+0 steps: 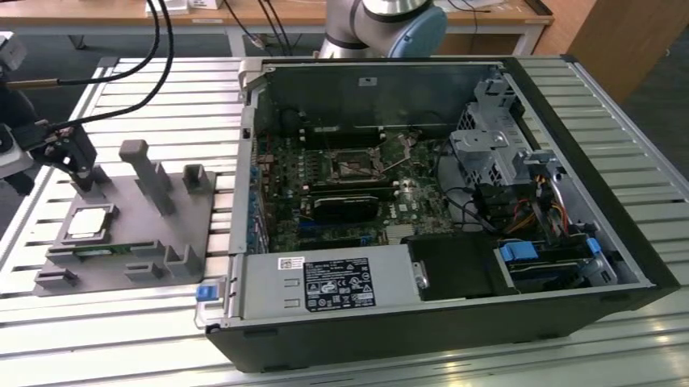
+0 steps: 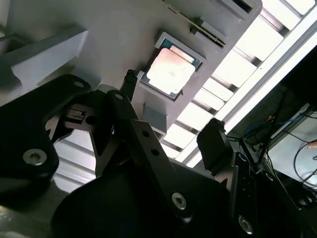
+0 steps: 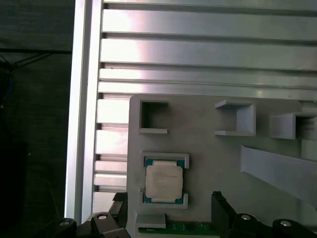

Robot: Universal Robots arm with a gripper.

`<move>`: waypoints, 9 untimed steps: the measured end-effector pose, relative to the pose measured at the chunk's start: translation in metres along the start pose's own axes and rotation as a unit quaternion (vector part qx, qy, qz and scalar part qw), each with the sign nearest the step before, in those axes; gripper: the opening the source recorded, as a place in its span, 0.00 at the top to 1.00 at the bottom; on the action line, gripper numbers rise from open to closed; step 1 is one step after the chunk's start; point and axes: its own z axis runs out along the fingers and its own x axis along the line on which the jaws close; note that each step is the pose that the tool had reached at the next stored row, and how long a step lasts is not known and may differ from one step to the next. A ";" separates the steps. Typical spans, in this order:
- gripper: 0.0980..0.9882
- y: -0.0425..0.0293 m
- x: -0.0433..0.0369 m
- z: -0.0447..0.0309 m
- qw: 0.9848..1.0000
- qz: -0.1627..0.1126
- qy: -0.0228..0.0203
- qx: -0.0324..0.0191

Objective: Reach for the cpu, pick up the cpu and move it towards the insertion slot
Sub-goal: 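Pick up the cpu and move it towards the insertion slot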

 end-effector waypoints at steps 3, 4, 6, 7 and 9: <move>0.25 -0.0003 0.0008 0.0054 1.000 0.000 0.000 0.000; 0.25 -0.0004 0.0009 0.0072 1.000 0.000 0.000 0.000; 0.25 -0.0006 0.0009 0.0110 1.000 -0.002 0.000 0.000; 0.25 -0.0007 0.0009 0.0127 1.000 -0.004 0.000 0.000; 0.25 -0.0009 0.0011 0.0163 1.000 -0.005 0.000 0.000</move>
